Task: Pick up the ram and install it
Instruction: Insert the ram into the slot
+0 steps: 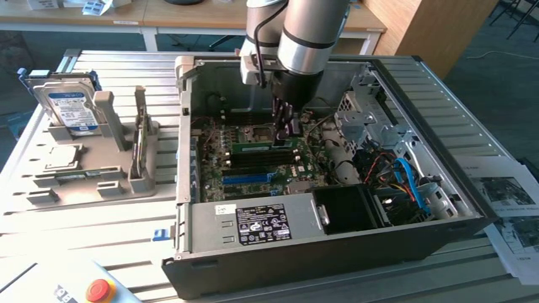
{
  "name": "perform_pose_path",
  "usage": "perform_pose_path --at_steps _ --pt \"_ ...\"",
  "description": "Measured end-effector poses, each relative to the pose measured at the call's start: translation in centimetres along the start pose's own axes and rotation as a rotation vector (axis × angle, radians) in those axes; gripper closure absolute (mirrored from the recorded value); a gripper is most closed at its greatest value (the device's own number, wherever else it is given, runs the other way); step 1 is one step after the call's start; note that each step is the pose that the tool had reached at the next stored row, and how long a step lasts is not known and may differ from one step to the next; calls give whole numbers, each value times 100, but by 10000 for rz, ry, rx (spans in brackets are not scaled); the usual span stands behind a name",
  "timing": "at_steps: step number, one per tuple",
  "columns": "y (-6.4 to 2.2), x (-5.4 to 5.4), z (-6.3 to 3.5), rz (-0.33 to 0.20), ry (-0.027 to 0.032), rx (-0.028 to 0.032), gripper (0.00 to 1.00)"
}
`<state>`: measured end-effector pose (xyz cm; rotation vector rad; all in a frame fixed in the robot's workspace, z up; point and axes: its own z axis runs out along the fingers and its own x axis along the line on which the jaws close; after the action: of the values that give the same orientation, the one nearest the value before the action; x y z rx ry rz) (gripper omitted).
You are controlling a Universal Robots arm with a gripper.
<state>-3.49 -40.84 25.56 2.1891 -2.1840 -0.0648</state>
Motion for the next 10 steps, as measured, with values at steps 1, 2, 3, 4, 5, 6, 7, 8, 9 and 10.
perform_pose_path --at_steps 1,2,3,4,5,6,7,8,9,10 --pt "-1 0 11 0 -1 0 89" --pt "-1 0 21 0 -1 0 89" --pt "-2 1 31 1 0 0 89" --pt "-2 1 41 1 0 0 89" --pt "-3 1 49 1 0 0 89" --pt "-4 1 56 0 -1 0 89" --pt "-4 2 58 0 1 0 89" --pt "-4 2 58 0 1 0 89" --pt "-4 2 58 0 2 -1 89" --pt "-4 2 58 0 2 -1 89"
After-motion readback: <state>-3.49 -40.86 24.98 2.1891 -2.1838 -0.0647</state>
